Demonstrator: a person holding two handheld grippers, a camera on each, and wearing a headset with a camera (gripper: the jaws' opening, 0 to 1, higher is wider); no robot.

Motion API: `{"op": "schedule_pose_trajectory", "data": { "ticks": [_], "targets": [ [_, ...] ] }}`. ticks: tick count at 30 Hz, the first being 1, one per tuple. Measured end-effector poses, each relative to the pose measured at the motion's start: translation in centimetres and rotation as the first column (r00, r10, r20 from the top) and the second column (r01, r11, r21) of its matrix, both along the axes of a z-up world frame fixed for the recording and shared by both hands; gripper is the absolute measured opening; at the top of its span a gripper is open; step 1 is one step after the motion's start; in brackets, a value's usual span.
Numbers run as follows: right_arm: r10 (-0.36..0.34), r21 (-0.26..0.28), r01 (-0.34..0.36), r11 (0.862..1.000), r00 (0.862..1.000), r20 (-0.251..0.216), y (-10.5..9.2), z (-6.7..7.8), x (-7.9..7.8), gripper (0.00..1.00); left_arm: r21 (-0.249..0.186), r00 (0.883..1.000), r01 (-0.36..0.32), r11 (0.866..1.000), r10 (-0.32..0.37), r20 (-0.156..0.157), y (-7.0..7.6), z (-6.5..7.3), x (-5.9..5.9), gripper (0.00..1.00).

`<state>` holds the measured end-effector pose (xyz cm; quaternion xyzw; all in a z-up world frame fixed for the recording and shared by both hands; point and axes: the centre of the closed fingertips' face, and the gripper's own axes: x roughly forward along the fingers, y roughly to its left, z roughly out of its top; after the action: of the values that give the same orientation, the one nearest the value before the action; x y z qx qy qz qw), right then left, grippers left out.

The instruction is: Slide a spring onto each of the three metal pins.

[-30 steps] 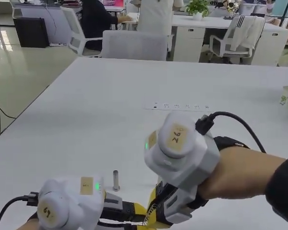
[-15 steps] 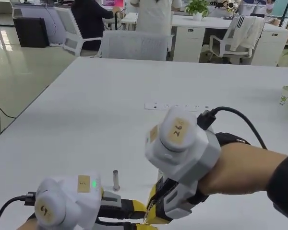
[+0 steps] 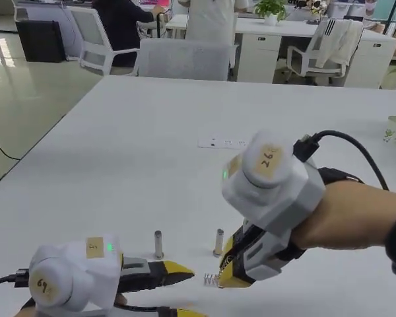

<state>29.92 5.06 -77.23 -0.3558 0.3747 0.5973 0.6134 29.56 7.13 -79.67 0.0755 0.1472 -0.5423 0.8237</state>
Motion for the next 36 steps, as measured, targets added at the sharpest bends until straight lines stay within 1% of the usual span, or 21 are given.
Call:
{"op": "schedule_pose_trajectory", "data": {
  "ticks": [2, 4, 6, 11, 13, 17, 22, 27, 33, 36],
  "targets": [
    [-0.011, 0.0, 0.011, 1.0, 1.0, 0.002, -0.4, 0.1, 0.3, 0.08, -0.006, 1.0, -0.018, 1.0, 0.018, -0.004, 0.3, 0.0, 0.1, 0.35],
    [-0.025, -0.004, 0.025, 1.0, 1.0, 0.005, -0.9, 0.2, 0.6, 0.08, -0.01, 0.999, -0.044, 0.999, 0.044, -0.004, 0.8, 0.0, 0.4, 0.4],
    [-0.036, -0.007, 0.036, 0.999, 0.999, 0.011, -1.3, 0.3, 0.9, 0.08, -0.014, 0.998, -0.065, 0.998, 0.065, -0.012, 1.3, -0.1, 0.5, 0.45],
    [-0.063, -0.01, 0.063, 0.998, 0.998, 0.021, -2.4, 0.5, 1.7, 0.08, -0.02, 0.994, -0.104, 0.994, 0.104, -0.02, 2.3, -0.2, 0.7, 0.47],
    [-0.078, -0.009, 0.078, 0.997, 0.997, 0.022, -3.0, 0.7, 2.0, 0.08, -0.025, 0.992, -0.124, 0.992, 0.123, -0.019, 2.8, -0.2, 0.8, 0.48],
    [-0.11, -0.011, 0.11, 0.994, 0.993, 0.031, -4.2, 1.1, 2.9, 0.08, -0.036, 0.986, -0.163, 0.986, 0.162, -0.027, 3.8, -0.3, 1.0, 0.52],
    [-0.136, -0.015, 0.137, 0.99, 0.99, 0.042, -5.3, 1.5, 3.7, 0.08, -0.043, 0.98, -0.196, 0.98, 0.194, -0.031, 4.6, -0.2, 1.2, 0.54],
    [-0.153, -0.031, 0.155, 0.988, 0.987, 0.05, -6.4, 1.7, 4.5, 0.08, -0.043, 0.975, -0.221, 0.974, 0.22, -0.033, 5.4, -0.3, 1.3, 0.55],
    [-0.186, -0.055, 0.189, 0.98, 0.98, 0.065, -8.1, 2.2, 6.1, 0.08, -0.043, 0.97, -0.241, 0.97, 0.239, -0.036, 5.9, -0.4, 1.3, 0.56],
    [-0.197, -0.082, 0.203, 0.976, 0.977, 0.08, -9.0, 2.0, 7.1, 0.08, -0.042, 0.97, -0.243, 0.969, 0.241, -0.036, 5.9, -0.4, 1.3, 0.56]
  ]
}}
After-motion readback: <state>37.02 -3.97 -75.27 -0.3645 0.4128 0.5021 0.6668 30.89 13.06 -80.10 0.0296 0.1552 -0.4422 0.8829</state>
